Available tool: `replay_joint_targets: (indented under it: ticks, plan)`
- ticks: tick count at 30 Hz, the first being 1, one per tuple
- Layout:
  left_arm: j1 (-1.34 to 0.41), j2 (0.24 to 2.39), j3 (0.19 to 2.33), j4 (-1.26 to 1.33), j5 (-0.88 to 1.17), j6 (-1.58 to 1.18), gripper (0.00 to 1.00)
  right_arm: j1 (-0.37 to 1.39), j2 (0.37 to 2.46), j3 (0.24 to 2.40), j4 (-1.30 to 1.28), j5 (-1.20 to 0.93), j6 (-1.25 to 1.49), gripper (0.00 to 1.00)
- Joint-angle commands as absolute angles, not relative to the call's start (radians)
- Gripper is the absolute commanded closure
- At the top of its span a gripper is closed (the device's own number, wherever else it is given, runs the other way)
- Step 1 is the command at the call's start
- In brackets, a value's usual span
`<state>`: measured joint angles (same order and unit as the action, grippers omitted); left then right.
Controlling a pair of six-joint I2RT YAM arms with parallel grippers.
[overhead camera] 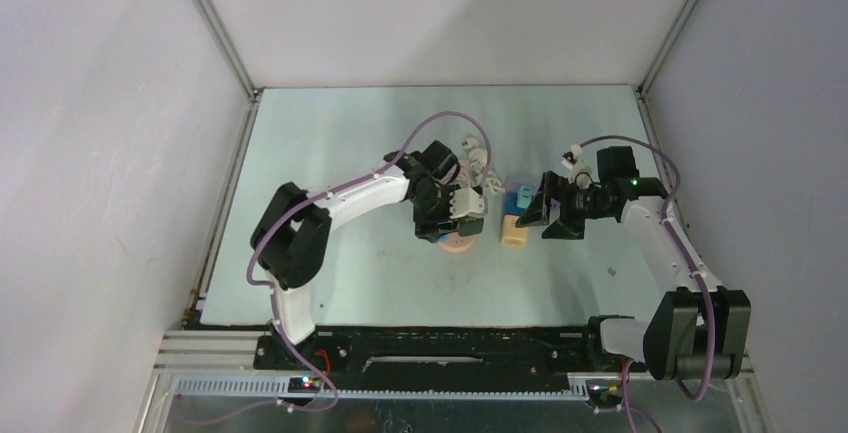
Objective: Insert the plug
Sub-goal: Insert the plug into the socket.
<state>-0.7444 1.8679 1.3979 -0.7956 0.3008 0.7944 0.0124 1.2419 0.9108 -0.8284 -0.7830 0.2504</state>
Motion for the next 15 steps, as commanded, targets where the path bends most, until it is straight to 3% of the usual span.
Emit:
replay_joint_targets:
  ticks: [1, 15]
  plan:
    - [-0.743, 1.879, 1.458, -0.812, 0.307, 0.777, 1.0, 0.008, 1.242, 0.904, -0.8, -0.804, 0.239, 0.04]
    - [-0.749, 1.899, 1.474, -0.793, 0.33, 0.761, 1.0, -0.031, 1.234, 0.904, -0.798, -0.815, 0.247, 0.03]
